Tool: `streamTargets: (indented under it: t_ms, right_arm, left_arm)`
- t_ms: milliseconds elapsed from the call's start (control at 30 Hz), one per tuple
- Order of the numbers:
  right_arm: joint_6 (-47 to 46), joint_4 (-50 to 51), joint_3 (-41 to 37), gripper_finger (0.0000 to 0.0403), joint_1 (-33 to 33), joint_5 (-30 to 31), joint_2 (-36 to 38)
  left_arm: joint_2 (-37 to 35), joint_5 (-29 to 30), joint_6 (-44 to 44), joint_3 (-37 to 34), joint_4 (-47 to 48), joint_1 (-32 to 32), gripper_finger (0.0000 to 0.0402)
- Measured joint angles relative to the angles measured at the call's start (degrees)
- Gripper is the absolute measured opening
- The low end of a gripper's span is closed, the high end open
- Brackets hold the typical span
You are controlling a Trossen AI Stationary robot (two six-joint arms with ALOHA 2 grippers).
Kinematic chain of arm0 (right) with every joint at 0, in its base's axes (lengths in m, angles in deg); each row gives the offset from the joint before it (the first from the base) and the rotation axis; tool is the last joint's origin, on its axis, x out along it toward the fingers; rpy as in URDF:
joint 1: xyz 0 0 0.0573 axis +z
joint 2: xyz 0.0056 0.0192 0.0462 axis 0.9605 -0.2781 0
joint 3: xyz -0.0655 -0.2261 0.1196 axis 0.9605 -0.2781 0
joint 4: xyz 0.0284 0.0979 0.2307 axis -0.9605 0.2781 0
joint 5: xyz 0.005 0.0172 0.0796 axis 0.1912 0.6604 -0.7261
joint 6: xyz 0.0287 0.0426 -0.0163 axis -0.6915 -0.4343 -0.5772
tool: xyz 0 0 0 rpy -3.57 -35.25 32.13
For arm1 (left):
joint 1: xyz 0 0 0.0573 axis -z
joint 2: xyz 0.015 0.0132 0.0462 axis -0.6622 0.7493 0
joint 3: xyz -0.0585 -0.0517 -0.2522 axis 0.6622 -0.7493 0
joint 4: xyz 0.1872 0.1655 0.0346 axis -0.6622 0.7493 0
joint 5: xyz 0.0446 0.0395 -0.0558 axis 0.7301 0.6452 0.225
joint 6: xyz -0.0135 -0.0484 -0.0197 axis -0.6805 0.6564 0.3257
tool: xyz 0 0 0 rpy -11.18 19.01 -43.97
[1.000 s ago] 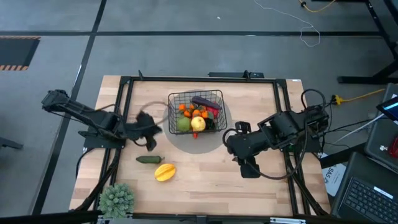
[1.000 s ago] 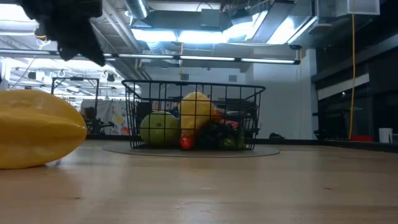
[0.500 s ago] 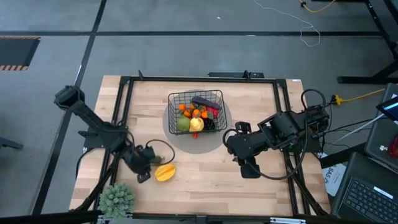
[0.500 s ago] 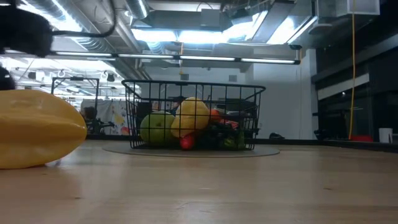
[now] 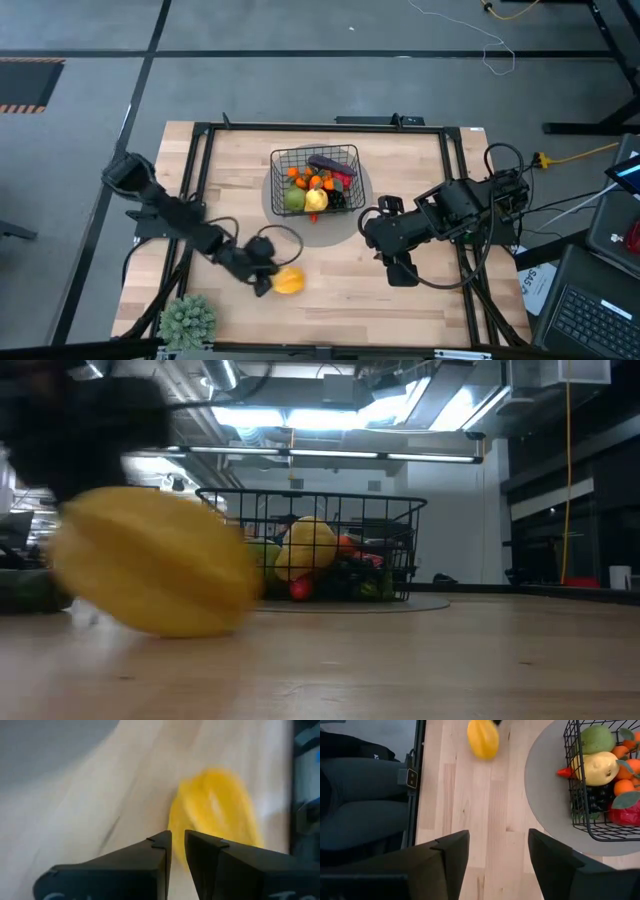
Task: Build produce basket
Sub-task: Put the starfruit into the wire organizer
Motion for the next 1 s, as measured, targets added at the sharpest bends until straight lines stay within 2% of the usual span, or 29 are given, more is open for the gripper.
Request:
streamTargets:
  t_ms: [100,167,267,433,700,867,1000]
  right_arm:
    - [-0.1,0.0,0.0,0.0187,0.0,0.0,0.0]
    - [-0.2,0.0,0.0,0.0187,0.0,0.0,0.0]
    - [-0.9,0.0,0.0,0.0187,0.0,0.0,0.0]
    - [-1.8,0.0,-0.1,0.0187,0.6,1.2,-0.1]
    - [-5.6,-1.6,-8.3,0.0187,0.7,8.9,-0.2]
    - [-8.6,-13.9,-19.3,0.0187,0.7,10.8,-0.2]
    - [-7.8,-29.7,-29.6,0.0187,0.7,10.5,-0.3]
  left_arm:
    - [3.2,-0.5,-9.6,0.0,-14.6,-3.8,0.0041]
    - [3.9,-3.6,-12.9,0.1,-18.4,-5.6,0.0041]
    - [3.1,-8.3,-12.5,0.1,-15.8,-7.0,0.0041]
    - [2.9,-11.2,-8.6,0.1,-9.9,-5.8,0.0041]
    - [1.4,-12.1,-1.3,0.0,-5.4,-4.1,0.0041]
    - [-4.0,-18.2,-3.6,0.0,3.1,-4.8,0.0041]
    - [-9.1,-16.0,-5.1,0.0,7.0,-4.3,0.0041]
